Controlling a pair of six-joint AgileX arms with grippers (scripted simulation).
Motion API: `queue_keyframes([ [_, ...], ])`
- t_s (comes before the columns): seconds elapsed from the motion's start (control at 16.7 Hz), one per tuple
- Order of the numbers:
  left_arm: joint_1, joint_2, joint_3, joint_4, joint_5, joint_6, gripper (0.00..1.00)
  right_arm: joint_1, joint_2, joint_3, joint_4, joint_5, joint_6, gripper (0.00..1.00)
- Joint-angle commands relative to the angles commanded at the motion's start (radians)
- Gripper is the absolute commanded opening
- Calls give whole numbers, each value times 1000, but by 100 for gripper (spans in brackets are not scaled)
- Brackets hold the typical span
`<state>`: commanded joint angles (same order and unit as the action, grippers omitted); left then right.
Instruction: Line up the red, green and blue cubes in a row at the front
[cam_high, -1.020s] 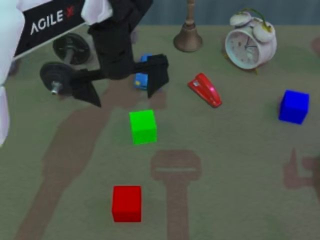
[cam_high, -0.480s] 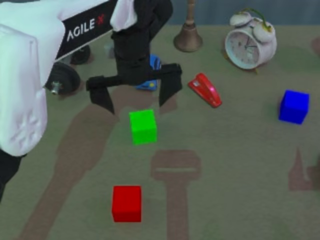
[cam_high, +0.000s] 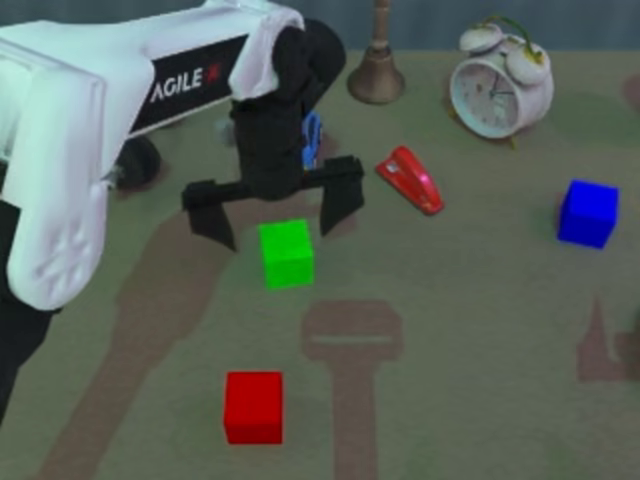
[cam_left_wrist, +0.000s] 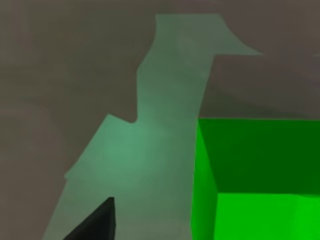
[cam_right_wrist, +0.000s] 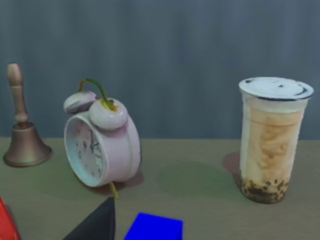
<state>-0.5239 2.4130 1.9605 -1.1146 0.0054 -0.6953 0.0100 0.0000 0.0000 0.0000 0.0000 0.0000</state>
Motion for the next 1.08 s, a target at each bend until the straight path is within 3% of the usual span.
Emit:
queue_keyframes([
  [0.18, -1, 28, -68, 96, 0, -1, 100, 0, 0, 0, 0, 0, 0, 100],
  [0.48, -1, 33, -79, 109, 0, -1, 100, 0, 0, 0, 0, 0, 0, 100],
  [1.08, -1, 33, -79, 109, 0, -1, 25, 0, 0, 0, 0, 0, 0, 100],
])
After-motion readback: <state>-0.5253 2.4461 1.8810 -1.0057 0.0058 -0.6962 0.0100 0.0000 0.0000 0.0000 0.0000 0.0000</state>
